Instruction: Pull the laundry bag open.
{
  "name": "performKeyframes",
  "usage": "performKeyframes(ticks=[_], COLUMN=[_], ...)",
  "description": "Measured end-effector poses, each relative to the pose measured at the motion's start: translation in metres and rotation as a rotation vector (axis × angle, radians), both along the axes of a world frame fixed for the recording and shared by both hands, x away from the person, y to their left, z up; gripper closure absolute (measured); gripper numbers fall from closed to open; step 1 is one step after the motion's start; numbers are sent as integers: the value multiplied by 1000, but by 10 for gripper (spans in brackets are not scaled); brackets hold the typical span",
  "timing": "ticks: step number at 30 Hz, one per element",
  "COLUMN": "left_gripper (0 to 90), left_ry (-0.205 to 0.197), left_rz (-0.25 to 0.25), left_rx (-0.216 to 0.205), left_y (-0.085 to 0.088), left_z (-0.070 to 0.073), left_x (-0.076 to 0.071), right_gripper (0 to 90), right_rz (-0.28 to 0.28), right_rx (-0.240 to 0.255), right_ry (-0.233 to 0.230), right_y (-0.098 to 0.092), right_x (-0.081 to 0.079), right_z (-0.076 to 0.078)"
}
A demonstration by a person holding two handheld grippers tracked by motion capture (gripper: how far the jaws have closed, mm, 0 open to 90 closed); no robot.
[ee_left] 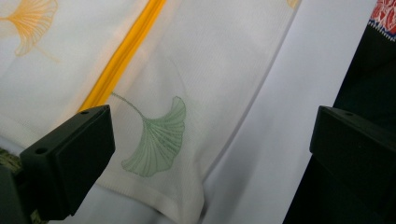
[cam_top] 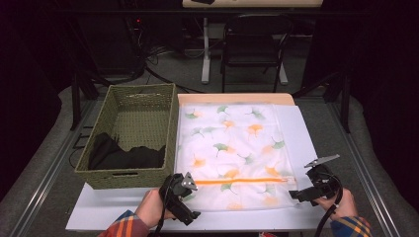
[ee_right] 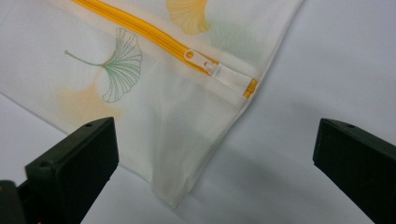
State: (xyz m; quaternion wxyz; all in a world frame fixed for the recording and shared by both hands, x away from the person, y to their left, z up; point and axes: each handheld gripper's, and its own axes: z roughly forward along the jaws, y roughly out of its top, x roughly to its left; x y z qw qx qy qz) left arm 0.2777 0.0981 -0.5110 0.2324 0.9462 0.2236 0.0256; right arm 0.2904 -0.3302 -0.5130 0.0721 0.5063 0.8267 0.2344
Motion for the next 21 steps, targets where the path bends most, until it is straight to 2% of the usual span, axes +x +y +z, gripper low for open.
performKeyframes(ticks=[4,9,11,13,15,16,21], left_gripper=[2,2,2,2,2,2,2], left_ry=[-3,-17,-14,-6,-10,-10,-7], left_rz=[-5,3,4,3,5,6,11], left_rx=[-9,-9,-18,-32,-37,-39,-47], left_y=[-2,-4,-4,-3,-3,-4,-5], left_z=[0,1,1,1,1,1,1], left_x=[3,5,6,7,7,7,11], right_gripper=[0,17,109,156,274,274,420], right_rz=[31,7,9,1,-28,-28,-51], right_rx=[30,30,42,45,64,64,77], right_ry=[6,-1,-16,-28,-37,-37,-34], right_y=[-2,-3,-5,-6,-11,-11,-14], right_x=[6,15,18,22,24,24,27], right_z=[-3,-5,-4,-4,-4,-4,-7])
